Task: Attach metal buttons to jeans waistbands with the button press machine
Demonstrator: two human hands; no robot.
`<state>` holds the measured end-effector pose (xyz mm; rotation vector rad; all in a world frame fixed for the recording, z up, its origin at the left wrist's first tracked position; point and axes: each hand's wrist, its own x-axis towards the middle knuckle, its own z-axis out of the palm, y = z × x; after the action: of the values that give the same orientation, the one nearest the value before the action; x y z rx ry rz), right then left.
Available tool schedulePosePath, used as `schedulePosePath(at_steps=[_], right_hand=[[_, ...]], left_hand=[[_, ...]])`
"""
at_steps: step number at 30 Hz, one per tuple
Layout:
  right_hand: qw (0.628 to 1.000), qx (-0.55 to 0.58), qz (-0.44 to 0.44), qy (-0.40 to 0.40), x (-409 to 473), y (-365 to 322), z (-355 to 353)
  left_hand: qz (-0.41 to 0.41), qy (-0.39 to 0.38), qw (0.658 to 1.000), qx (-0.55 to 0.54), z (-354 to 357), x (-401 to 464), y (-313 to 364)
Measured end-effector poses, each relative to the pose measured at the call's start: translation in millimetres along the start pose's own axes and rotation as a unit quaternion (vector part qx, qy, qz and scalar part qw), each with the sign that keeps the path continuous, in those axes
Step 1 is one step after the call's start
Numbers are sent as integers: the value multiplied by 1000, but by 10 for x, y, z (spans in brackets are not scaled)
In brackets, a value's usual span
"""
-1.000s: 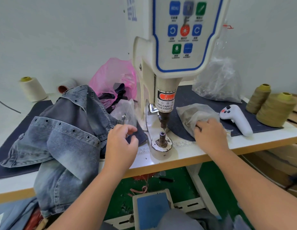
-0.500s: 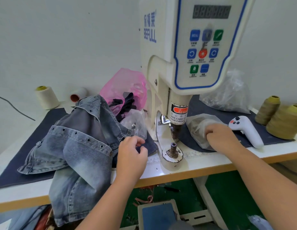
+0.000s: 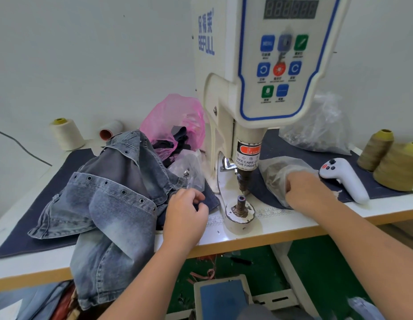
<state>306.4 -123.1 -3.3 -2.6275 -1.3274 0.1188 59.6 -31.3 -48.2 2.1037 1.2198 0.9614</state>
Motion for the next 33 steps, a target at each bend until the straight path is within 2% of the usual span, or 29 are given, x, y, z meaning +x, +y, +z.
schedulePosePath(at_steps=[6, 10, 16, 18, 22, 28, 30, 33], right_hand=[[994, -104, 26, 22, 46, -69, 16], [993, -53, 80, -73, 170, 52, 131], [995, -57, 62, -47, 179, 100, 191], [995, -52, 64, -61, 136, 78, 149], [995, -93, 24, -31, 76, 8, 63], [993, -74, 50, -77, 88, 53, 122], [996, -65, 40, -51, 41, 46, 98], [996, -74, -18, 44, -74, 24, 12]], left_hand=[[2, -5, 1000, 18, 8, 6, 12], [2, -6, 1000, 24, 20, 6, 4], [1, -9, 999, 32, 39, 20, -13], [1, -11, 999, 35, 49, 26, -16], [3, -7, 999, 36, 50, 30, -24], [4, -9, 999, 41, 43, 18, -23], [3, -10, 999, 42, 49, 22, -20], [5, -8, 999, 42, 52, 24, -28]])
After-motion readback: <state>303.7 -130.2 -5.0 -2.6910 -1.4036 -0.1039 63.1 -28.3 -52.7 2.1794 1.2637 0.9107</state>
